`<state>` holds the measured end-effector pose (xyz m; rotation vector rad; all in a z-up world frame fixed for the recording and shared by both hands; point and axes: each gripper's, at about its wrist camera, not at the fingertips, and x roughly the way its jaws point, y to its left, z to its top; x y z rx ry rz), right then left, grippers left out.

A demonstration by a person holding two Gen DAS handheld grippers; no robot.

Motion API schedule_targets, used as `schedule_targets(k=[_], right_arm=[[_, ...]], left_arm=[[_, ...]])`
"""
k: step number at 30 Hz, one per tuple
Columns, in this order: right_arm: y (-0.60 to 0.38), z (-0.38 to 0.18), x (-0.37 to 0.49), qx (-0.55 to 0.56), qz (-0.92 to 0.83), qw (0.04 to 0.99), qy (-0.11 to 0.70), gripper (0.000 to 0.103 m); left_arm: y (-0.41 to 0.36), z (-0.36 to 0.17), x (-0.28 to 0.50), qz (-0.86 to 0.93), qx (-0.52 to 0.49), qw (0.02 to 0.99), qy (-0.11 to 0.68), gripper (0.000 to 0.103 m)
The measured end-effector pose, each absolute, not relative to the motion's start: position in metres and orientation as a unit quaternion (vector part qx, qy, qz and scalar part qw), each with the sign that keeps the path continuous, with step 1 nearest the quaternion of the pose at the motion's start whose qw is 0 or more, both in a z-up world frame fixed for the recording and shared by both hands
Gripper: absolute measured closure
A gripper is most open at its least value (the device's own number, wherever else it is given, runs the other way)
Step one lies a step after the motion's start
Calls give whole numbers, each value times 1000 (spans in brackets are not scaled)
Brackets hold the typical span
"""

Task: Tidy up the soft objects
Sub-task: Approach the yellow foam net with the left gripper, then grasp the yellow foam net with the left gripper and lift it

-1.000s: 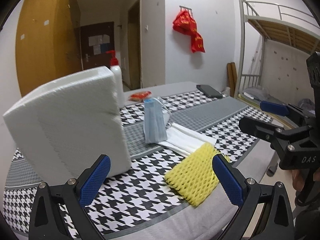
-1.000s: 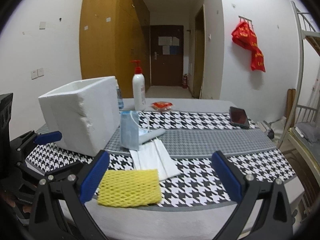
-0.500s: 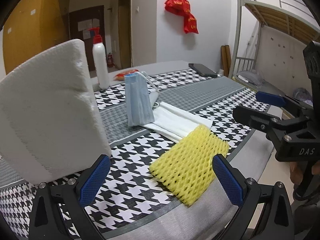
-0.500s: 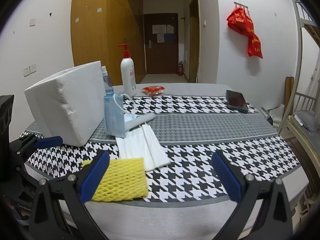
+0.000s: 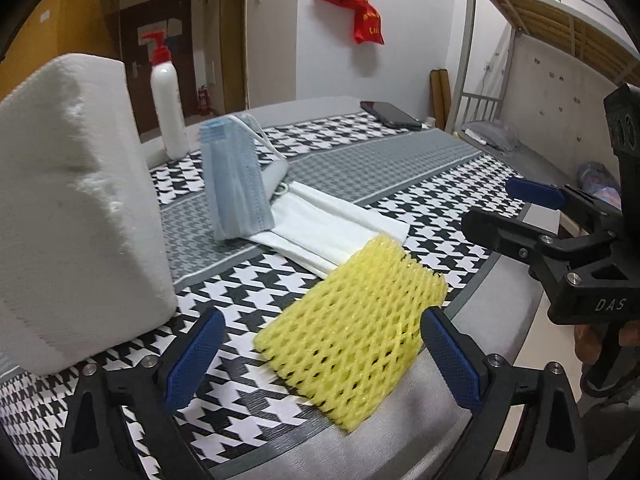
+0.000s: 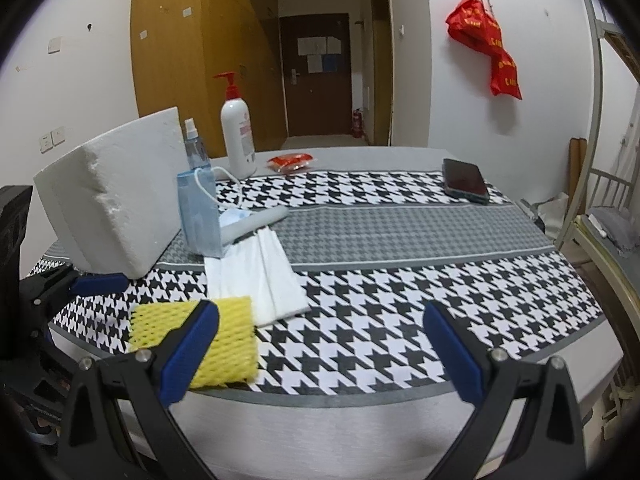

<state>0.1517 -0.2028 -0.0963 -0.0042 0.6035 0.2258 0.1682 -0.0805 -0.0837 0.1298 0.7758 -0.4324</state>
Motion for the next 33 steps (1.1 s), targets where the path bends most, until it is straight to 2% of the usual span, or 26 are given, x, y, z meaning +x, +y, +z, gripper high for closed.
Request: schedule_targets(k=[20, 30, 33], right_arm=[[-214, -105, 155, 16, 118, 947, 300, 0], [-218, -108, 156, 20, 116, 946, 303, 0], [-218, -108, 157, 21, 115, 946, 303, 0]], left_arm=[[-93, -98, 177, -228, 71, 878, 414, 36], [-98, -95, 175, -236, 76, 879, 408, 57], [-98, -95, 175, -242, 72, 878, 407, 68]])
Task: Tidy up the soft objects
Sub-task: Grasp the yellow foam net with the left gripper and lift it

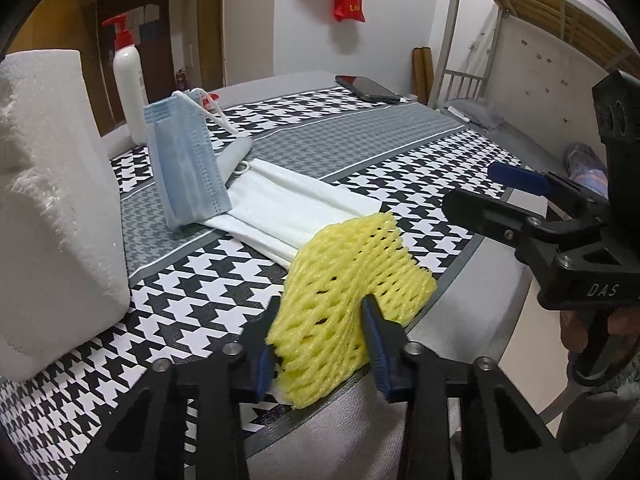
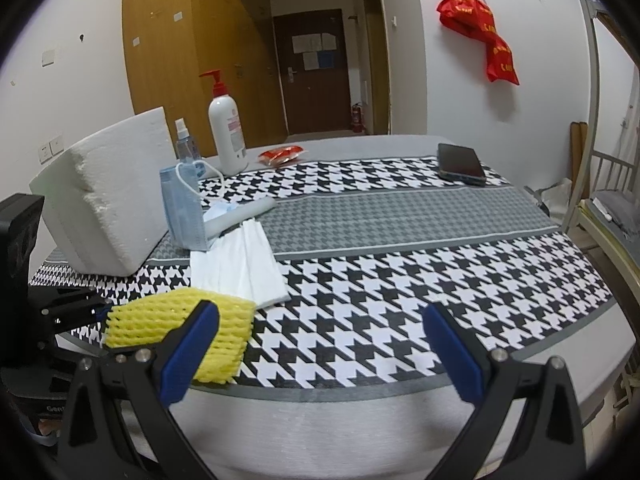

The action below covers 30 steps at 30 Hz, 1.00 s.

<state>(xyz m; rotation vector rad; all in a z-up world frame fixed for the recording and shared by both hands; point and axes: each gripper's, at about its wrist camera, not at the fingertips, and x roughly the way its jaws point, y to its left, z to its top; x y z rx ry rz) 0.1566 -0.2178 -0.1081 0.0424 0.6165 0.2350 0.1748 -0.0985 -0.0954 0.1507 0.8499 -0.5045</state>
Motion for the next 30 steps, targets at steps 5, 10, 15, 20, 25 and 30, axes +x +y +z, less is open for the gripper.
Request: schedule_targets(k=[5, 10, 15, 20, 25, 30], right_arm=[[-220, -110, 157, 23, 113, 945, 305, 0], [-221, -109, 156, 23, 111, 945, 306, 0], [-220, -109, 158, 22, 110, 945, 308, 0], [-215, -108, 160, 18, 115, 945, 307, 0], [-208, -107, 162, 13, 121, 944, 307, 0], [-200, -106, 164, 5, 126, 943, 309, 0]], left_arm=[[-99, -95, 177, -254, 66, 876, 404, 81], [-97, -91, 178, -256, 63, 879, 398, 82], [-91, -85, 174, -254, 59, 882, 392, 82], [-80, -78, 170, -248, 52, 888, 384, 82], [-71, -71, 164, -249, 45, 892, 375, 82], [-61, -66, 158, -249, 37, 895, 368, 82]])
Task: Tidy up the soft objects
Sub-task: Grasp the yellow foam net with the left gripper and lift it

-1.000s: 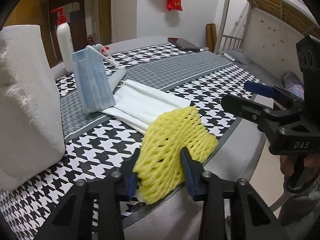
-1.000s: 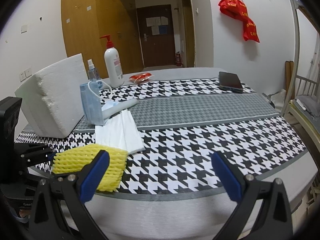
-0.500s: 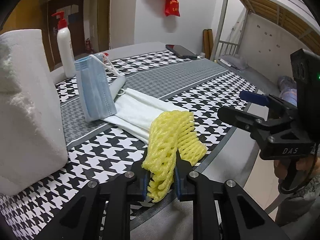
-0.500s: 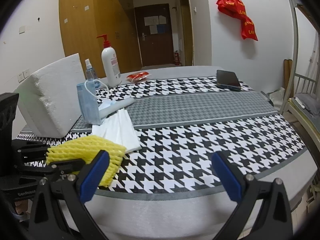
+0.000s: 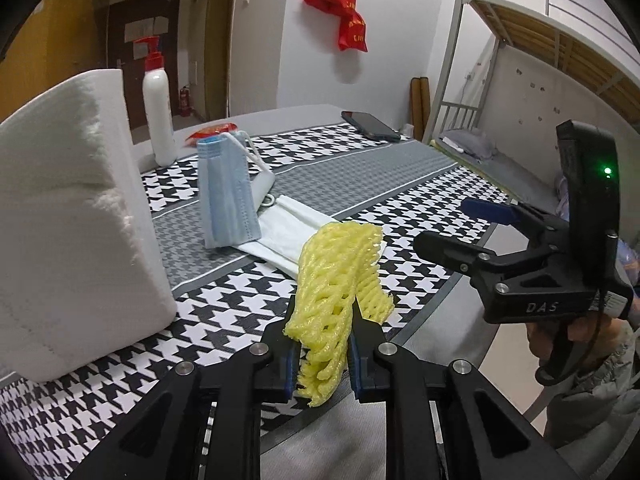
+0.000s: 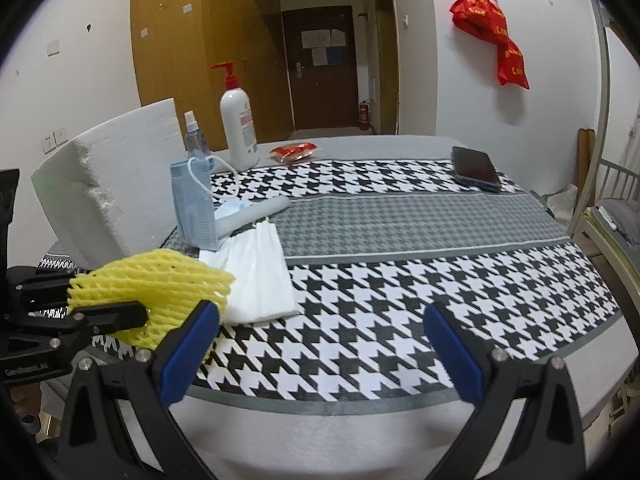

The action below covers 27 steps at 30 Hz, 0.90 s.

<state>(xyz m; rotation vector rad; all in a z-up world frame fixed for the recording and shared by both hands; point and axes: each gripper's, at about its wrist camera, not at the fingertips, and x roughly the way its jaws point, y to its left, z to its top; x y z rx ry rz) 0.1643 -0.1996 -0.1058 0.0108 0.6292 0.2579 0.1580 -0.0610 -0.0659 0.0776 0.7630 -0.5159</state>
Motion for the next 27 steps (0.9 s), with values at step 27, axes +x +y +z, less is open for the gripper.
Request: schedule_targets(k=[27], right_arm=[[-142, -107, 190, -42, 179, 925, 333, 0]], left_arm=[[-2, -73, 161, -188, 0, 910, 369, 82]])
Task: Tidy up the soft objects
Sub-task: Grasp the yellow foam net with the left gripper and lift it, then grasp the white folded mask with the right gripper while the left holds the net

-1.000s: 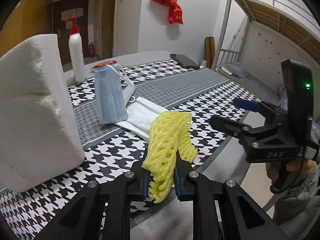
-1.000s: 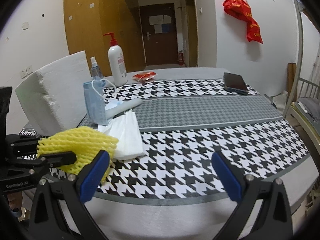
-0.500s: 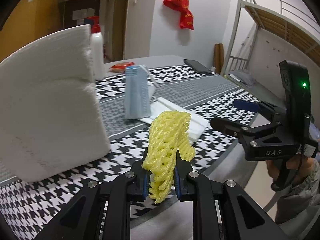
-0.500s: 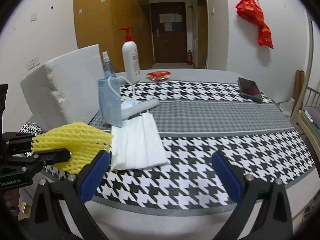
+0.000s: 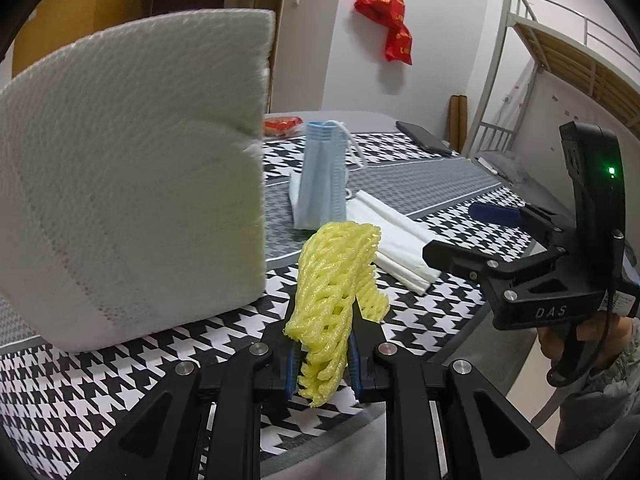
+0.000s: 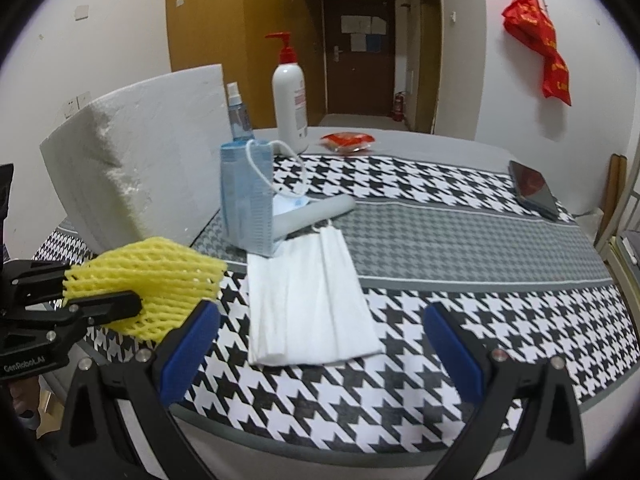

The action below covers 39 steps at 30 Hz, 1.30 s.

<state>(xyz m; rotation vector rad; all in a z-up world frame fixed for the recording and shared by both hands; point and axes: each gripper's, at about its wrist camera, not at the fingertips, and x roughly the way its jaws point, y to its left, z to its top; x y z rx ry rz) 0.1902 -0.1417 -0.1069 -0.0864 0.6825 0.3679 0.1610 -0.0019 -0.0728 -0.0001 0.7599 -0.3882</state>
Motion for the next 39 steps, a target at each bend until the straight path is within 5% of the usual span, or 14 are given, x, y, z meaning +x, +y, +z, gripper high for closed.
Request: schedule_targets(k=[20, 39], right_arm=[[-123, -121, 217, -75, 186, 905, 376, 1], [-118, -129, 225, -93, 193, 892, 398, 34]], left_arm=[[8, -84, 187, -189, -23, 904, 382, 82], [9, -83, 186, -189, -24, 904, 382, 82]])
